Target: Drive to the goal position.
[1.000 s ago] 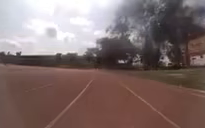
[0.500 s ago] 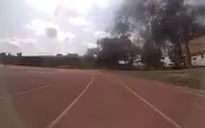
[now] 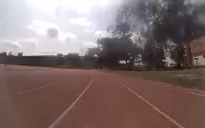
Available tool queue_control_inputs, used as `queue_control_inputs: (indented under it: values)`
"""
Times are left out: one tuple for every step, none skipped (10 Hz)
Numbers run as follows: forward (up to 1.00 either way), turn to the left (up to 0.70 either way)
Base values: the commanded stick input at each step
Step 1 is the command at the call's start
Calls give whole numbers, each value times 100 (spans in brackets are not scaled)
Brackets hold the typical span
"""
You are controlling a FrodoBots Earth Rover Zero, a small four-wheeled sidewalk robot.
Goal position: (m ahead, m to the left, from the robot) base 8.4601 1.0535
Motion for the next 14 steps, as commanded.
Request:
queue_control_inputs:
  values:
    - [70, 0]
    - [70, 0]
    - [70, 0]
    - [70, 0]
    - [70, 0]
    - [70, 0]
    - [70, 0]
    - [70, 0]
    - [70, 0]
    - [70, 0]
    - [70, 0]
    - [70, 0]
    - [70, 0]
    - [70, 0]
